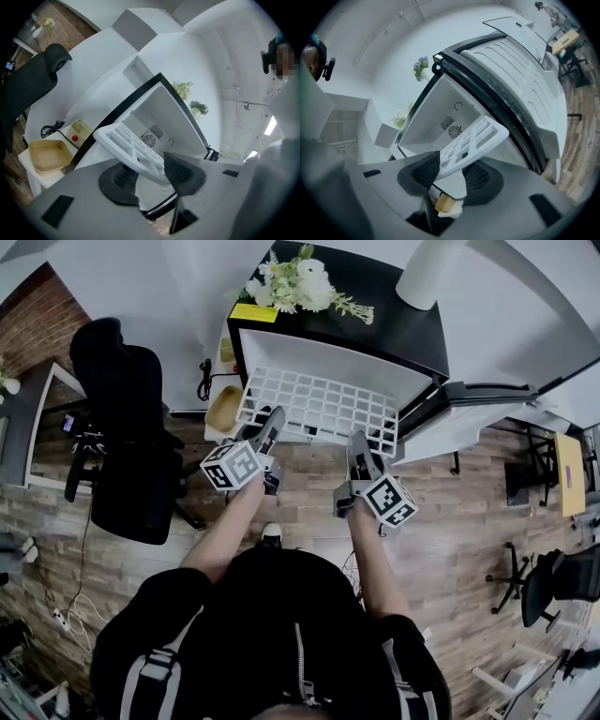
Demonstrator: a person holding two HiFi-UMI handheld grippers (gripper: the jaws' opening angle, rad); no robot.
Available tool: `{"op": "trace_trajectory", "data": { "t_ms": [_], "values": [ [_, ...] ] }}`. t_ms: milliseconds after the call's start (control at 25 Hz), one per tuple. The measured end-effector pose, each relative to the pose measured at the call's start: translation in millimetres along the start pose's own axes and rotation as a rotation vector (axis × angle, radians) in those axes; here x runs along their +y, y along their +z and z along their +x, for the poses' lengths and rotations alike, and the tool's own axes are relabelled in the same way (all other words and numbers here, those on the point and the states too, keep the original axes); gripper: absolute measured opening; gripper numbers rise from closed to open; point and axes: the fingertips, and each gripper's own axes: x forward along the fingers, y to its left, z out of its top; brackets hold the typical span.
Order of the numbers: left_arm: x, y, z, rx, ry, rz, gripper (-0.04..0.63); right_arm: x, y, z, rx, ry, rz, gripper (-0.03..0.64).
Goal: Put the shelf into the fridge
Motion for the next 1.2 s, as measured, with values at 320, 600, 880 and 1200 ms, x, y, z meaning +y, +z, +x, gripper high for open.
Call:
{"op": "trace_trajectory", "data": {
  "t_ms": [320, 600, 880, 1200],
  "values": [
    [-3.5, 2.5, 16.9, 0.016, -0.058, 0.010, 0.183, -0.4, 14.2, 12.5, -0.045, -0.022, 0.008, 0.155],
    [-6.0, 2.6, 19.7, 0.039, -0.121, 0.060, 0.199, -0.2, 16.1, 15.1, -0.088, -0.029, 0.012, 0.149],
    [-7.0, 1.9, 19.2, 0.028, -0.142, 0.054, 0.201, -0.5, 16.3, 14.2, -0.115, -0.034, 0.030, 0.144],
    [-3.5, 3.8, 26.5, -0.008, -0.130, 0.060, 0.199, -4.8, 17.7, 22.1, -0.114, -0.025, 0.015, 0.144]
  ]
}}
